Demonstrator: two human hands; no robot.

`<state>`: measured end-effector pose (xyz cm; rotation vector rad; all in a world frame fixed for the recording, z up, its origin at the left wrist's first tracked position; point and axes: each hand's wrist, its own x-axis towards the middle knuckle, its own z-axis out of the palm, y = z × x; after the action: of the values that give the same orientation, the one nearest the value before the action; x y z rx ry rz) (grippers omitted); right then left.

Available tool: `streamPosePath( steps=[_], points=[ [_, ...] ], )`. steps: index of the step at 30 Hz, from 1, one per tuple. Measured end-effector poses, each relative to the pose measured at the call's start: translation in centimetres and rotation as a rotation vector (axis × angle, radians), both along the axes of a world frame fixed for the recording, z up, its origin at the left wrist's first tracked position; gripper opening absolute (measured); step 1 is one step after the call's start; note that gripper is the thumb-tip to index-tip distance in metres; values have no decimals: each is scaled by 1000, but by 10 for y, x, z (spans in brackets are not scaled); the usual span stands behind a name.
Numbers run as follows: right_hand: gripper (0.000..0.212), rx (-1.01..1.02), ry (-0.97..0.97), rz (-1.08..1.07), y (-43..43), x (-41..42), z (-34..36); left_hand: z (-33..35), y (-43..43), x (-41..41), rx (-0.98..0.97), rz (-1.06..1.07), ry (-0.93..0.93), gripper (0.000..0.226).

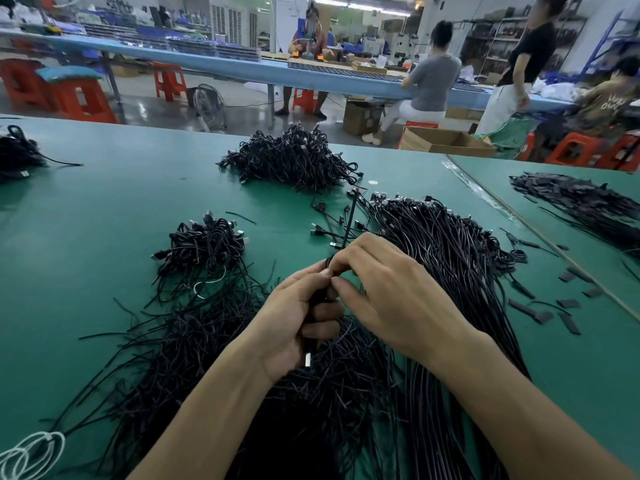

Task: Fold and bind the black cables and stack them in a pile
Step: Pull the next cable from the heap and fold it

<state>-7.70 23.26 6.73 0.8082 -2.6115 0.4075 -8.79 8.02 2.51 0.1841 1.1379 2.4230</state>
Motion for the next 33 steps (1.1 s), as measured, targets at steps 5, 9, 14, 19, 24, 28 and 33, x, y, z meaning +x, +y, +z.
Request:
streamPosePath(
  steps=[5, 9, 14, 19, 24, 28, 33],
  points=[
    [15, 1, -35, -45, -1, -1, 3, 1, 0, 1, -22, 3, -13, 17],
    [13, 4, -66, -45, -2, -3, 2, 2, 1, 1, -45, -9, -20, 19],
    [9, -293, -125, -120, -7, -6, -11, -4, 7, 3, -133, 189, 144, 17],
    [16, -706, -298, -103, -4, -8, -14, -6, -1, 0, -476, 305, 460, 16],
    [19, -844, -451, 47, -5, -6, -8, -5, -8, -2, -850, 505, 729, 22],
    [18, -828, -525, 66, -12, -3, -13, -4, -10, 2, -792, 690, 760, 39],
    [19, -797, -668, 23, -8, -4, -21, 5, -9, 4, -593, 653, 675, 36]
  ],
)
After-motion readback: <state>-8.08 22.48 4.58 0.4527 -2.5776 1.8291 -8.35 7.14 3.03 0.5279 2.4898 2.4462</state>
